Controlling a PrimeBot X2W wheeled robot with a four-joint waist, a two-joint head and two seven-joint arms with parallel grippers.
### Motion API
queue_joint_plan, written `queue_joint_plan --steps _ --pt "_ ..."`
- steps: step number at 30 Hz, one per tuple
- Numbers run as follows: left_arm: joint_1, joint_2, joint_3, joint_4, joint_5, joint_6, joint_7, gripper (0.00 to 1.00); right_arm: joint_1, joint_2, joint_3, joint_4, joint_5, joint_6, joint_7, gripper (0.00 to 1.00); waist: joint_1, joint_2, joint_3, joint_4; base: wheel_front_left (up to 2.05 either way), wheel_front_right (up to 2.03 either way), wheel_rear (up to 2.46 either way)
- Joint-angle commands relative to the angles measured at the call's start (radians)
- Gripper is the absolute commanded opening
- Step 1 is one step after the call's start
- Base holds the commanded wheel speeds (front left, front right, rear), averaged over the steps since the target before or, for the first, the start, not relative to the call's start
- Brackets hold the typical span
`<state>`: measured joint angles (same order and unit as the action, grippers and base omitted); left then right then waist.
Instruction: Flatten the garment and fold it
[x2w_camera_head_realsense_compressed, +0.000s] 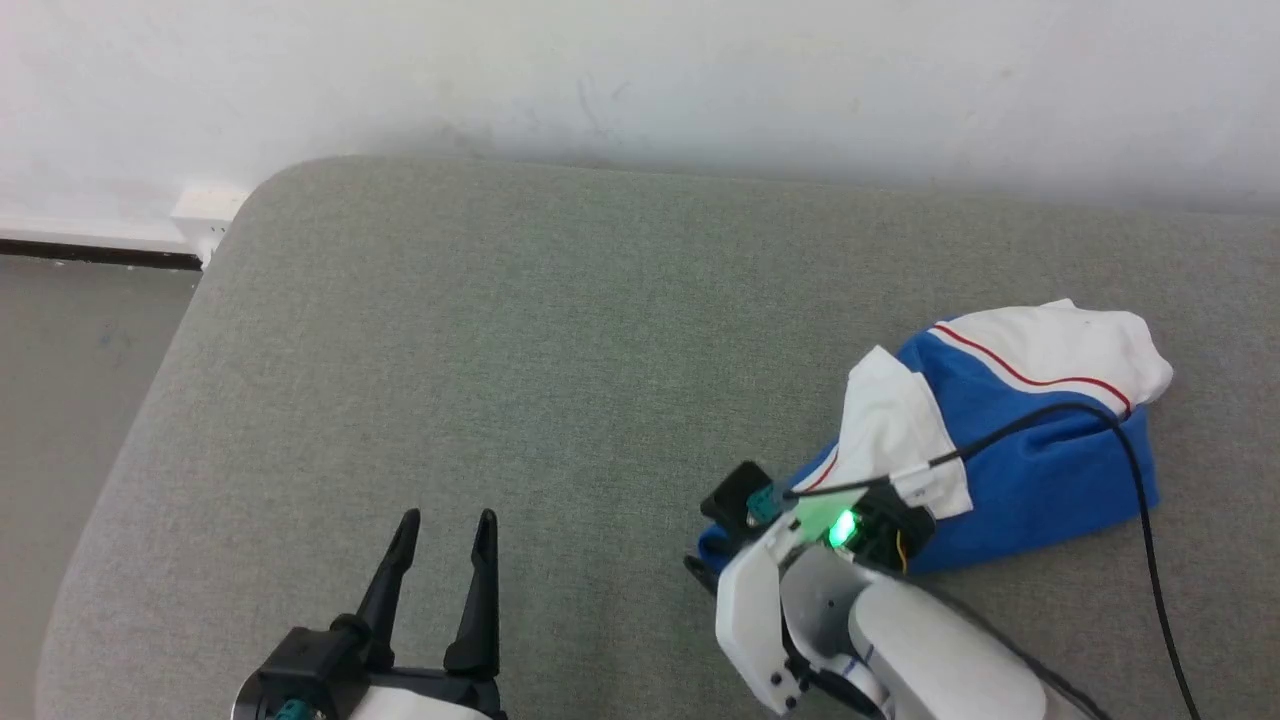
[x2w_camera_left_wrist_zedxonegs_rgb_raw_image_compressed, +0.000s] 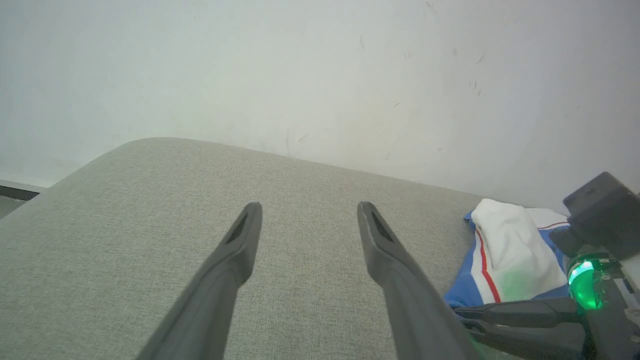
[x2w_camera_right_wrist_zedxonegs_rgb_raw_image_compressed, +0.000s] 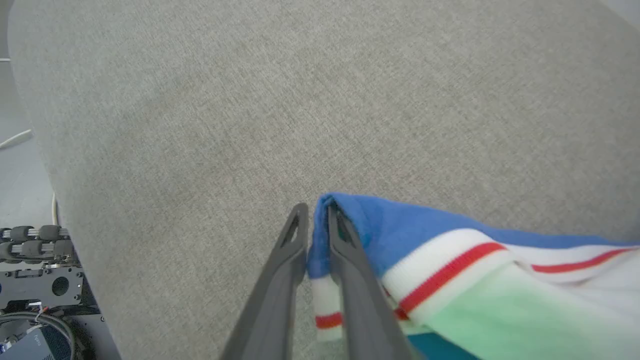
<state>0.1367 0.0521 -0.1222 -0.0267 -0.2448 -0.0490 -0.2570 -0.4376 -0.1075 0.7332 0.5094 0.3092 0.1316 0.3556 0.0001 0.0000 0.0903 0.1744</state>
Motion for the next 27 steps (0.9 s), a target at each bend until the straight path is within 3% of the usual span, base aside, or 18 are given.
queue_joint_plan --steps 1,6,10,14,20,27 --pt "-0.01 -0.002 0.0 0.003 -0.003 0.008 -0.005 1.0 -0.033 0.005 -0.006 -0.001 0.022 -0.001 -0.011 1.0 -0.0001 0.0 -0.001 -0.005 0.0 0.0 0.0" --pt "-0.008 -0.002 0.006 0.002 -0.003 0.013 -0.005 1.0 -0.092 -0.022 -0.079 -0.069 0.108 -0.001 -0.008 1.0 -0.0001 0.0 -0.011 -0.021 0.0 0.0 0.0" --pt "0.002 -0.002 0.011 -0.008 -0.003 0.018 -0.005 1.0 -0.111 -0.074 -0.201 -0.171 0.135 -0.001 0.013 1.0 -0.0001 0.0 -0.014 -0.031 0.0 0.0 0.0" --pt "0.006 -0.002 0.012 -0.014 0.0 0.018 -0.005 1.0 -0.105 -0.133 -0.313 -0.232 0.099 -0.001 0.057 1.0 -0.0001 0.0 -0.007 -0.034 0.0 0.0 0.0" --pt "-0.002 -0.002 0.013 -0.024 0.005 0.014 -0.005 1.0 -0.027 -0.224 -0.557 -0.29 -0.068 -0.001 0.169 1.0 -0.0001 0.0 0.022 -0.029 0.0 0.0 0.0" --pt "-0.018 -0.002 0.021 -0.017 0.008 0.005 -0.005 1.0 0.113 -0.188 -0.649 -0.339 -0.12 -0.001 0.295 1.0 -0.0001 0.0 0.053 -0.034 0.0 0.0 0.0"
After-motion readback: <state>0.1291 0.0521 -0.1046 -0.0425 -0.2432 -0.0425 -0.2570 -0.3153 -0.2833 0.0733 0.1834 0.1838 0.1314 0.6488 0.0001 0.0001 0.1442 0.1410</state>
